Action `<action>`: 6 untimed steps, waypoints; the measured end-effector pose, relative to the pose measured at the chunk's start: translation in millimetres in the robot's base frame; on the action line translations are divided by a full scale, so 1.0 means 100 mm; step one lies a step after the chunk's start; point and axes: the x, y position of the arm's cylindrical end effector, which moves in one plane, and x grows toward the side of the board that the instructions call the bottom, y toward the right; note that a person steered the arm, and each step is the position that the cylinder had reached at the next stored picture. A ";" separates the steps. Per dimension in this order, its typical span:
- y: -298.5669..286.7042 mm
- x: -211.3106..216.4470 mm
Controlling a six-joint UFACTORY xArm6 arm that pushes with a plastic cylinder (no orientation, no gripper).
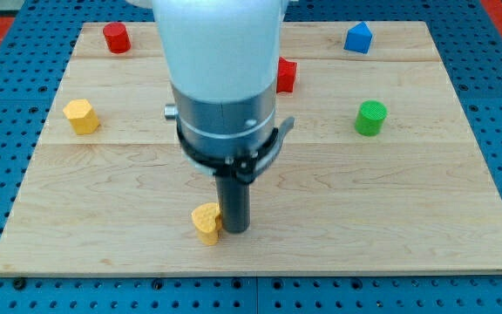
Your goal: Push the red star to the center
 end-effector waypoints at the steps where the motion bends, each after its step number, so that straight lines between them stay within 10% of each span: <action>1: 0.24 -0.04; 6: 1.03 -2.47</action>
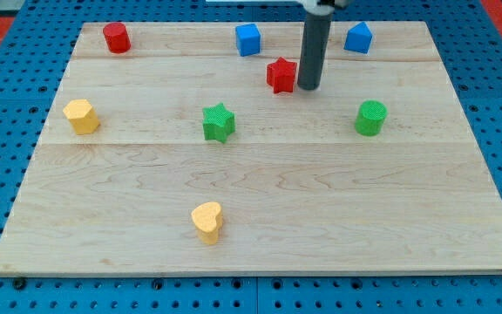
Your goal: Push the red star to the center
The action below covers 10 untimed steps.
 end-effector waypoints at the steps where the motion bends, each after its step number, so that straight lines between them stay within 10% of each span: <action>1: -0.16 -0.12; 8: -1.31 0.83; 10: -0.56 1.00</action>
